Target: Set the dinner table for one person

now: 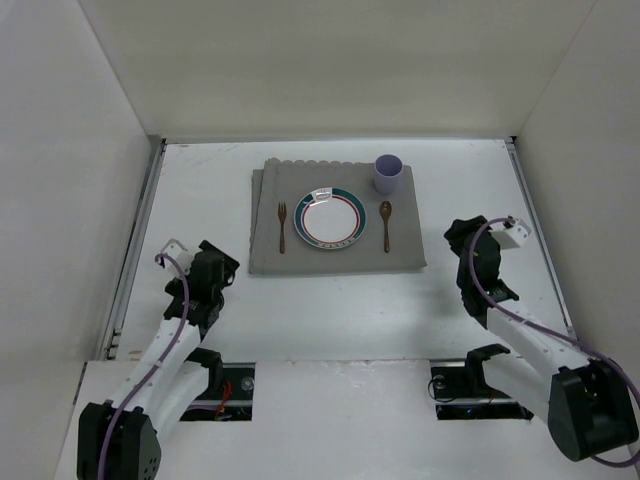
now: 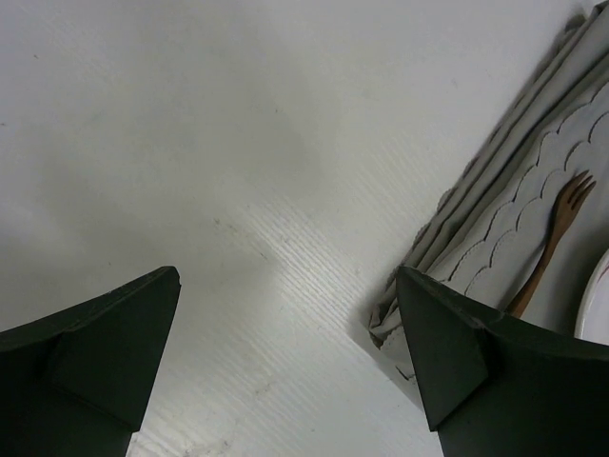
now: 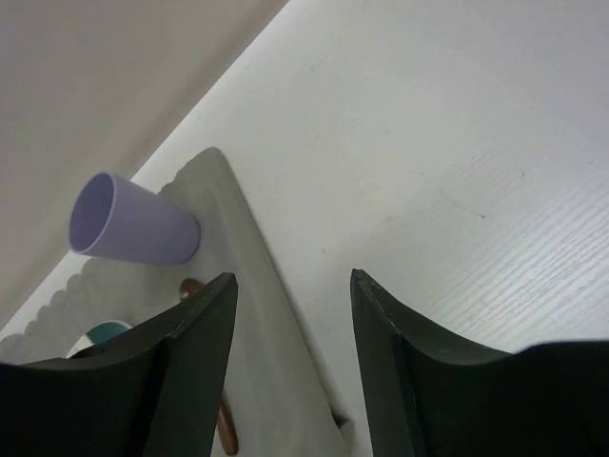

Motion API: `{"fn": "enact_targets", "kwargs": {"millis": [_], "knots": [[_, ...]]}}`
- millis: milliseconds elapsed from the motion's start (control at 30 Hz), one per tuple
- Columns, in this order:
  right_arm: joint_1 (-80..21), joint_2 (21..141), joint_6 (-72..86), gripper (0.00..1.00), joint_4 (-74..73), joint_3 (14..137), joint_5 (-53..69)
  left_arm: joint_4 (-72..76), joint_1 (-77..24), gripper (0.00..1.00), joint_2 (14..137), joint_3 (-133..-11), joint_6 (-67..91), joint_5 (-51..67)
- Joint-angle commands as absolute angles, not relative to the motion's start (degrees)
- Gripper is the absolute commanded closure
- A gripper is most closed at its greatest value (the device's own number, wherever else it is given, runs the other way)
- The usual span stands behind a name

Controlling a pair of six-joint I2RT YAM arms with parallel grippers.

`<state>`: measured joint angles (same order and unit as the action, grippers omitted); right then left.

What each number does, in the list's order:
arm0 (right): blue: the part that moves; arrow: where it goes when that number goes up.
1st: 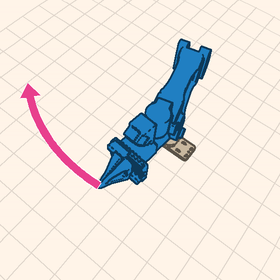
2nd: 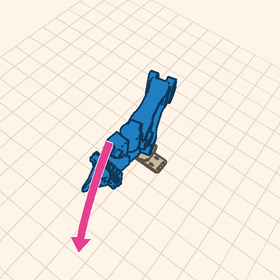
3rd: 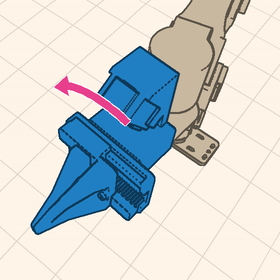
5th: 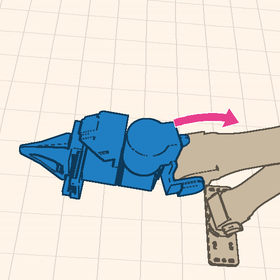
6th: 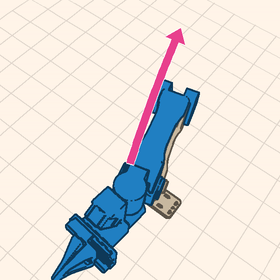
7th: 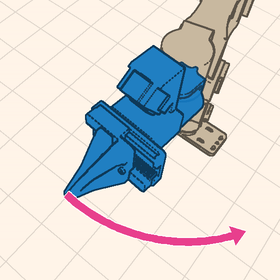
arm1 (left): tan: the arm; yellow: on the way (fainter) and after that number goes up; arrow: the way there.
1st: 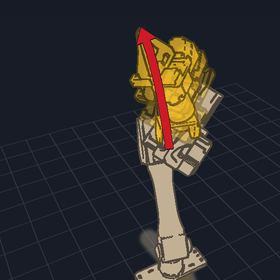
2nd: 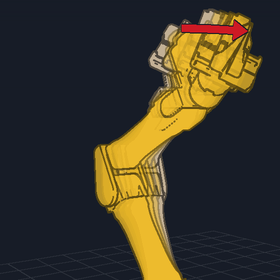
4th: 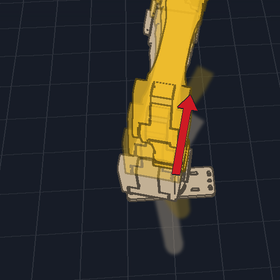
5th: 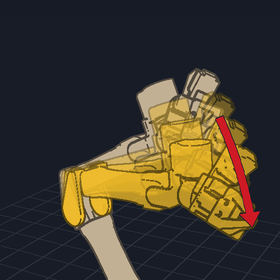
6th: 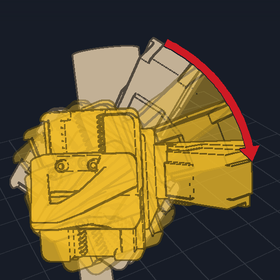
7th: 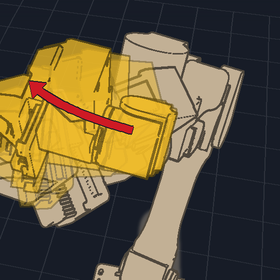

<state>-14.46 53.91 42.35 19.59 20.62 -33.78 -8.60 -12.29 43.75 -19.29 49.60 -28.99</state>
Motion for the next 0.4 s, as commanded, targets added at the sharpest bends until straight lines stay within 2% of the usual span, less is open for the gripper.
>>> {"fn": "enact_targets", "kwargs": {"millis": [0, 367], "knots": [[-15.7, 57.0, 39.4, 0.43, 26.6, 20.1, -39.4, -6.8, -12.9, 0.0, 43.9, -20.0, 52.0, -27.9], [-23.0, 54.8, 38.1, 0.43, 22.5, 22.4, -39.0, -3.1, -14.7, 0.0, 54.7, -22.3, 57.4, -28.5]]}}
